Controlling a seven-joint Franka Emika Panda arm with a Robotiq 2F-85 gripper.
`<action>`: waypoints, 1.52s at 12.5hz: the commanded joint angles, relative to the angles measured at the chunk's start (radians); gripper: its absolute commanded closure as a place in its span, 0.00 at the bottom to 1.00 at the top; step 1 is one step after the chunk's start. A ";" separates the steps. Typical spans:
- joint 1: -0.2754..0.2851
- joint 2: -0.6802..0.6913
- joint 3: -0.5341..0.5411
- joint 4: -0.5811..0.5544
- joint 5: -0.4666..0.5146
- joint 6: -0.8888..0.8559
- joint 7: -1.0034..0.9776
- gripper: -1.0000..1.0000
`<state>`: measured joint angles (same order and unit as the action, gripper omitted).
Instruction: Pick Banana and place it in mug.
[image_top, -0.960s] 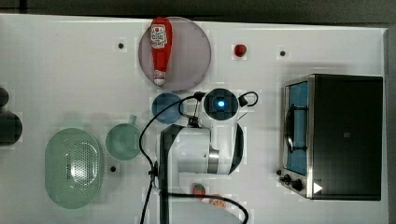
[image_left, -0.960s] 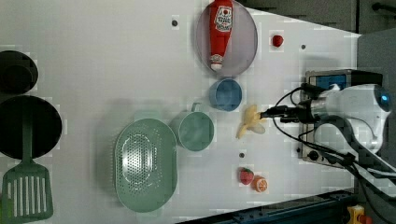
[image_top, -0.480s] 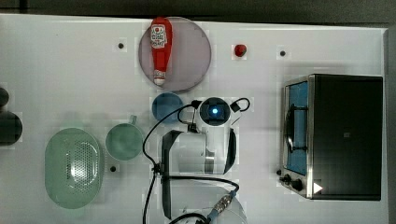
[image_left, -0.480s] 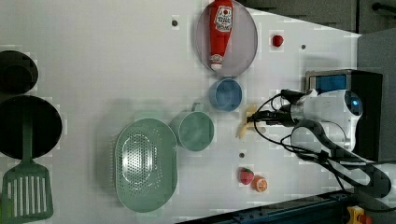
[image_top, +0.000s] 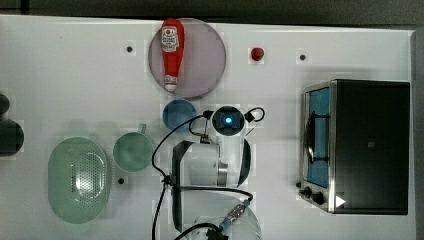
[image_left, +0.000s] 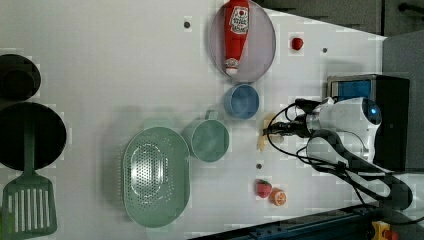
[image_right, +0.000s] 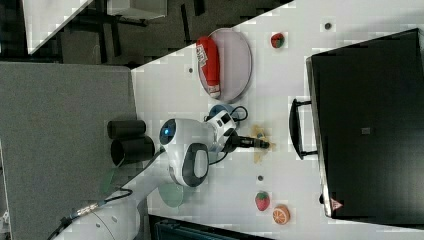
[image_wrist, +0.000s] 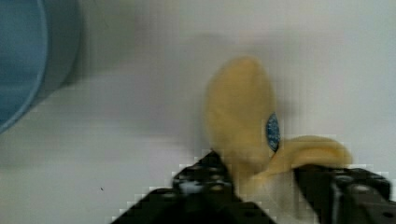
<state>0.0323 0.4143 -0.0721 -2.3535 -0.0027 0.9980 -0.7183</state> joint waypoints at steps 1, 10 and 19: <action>-0.015 -0.058 0.011 0.031 0.009 0.006 -0.030 0.65; -0.002 -0.462 0.044 0.150 0.009 -0.412 0.014 0.65; 0.036 -0.553 0.335 0.287 0.020 -0.648 0.534 0.65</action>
<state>0.0338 -0.1437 0.2311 -2.0625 0.0159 0.3550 -0.3533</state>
